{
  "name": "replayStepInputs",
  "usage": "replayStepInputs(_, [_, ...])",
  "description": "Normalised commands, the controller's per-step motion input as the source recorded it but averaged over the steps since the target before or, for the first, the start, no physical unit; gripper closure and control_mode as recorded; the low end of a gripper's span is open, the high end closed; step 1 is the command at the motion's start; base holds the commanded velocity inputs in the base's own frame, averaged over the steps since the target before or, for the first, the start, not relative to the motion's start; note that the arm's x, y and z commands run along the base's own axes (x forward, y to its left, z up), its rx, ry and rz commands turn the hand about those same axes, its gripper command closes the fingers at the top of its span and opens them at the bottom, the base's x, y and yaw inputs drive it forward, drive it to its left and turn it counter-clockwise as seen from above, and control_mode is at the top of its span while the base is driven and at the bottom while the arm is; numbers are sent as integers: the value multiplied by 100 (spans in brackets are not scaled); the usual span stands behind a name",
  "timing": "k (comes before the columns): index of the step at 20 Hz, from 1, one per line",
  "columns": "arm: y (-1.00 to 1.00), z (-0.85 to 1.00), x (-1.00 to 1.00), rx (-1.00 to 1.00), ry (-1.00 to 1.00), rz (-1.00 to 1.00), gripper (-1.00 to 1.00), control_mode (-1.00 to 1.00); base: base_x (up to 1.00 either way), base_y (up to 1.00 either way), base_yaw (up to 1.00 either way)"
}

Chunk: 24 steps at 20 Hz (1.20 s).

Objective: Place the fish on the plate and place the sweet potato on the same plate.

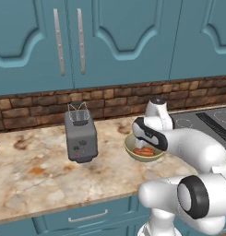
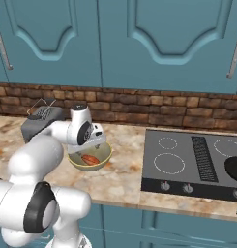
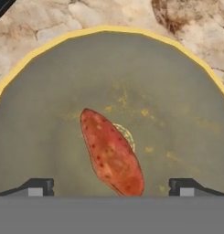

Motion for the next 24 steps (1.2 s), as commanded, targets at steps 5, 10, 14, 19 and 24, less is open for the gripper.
replayStepInputs(5, [0,-20,0,0,0,0,-100,-100,0,0,0])
replayStepInputs(10, [0,-21,0,0,0,0,-100,-100,0,0,0])
replayStepInputs(14, [0,-19,0,0,0,0,-100,-100,0,0,0])
replayStepInputs(19, [0,-13,1,0,0,0,-100,-100,0,0,0])
replayStepInputs(24, [0,-10,19,0,0,0,-100,-100,0,0,0])
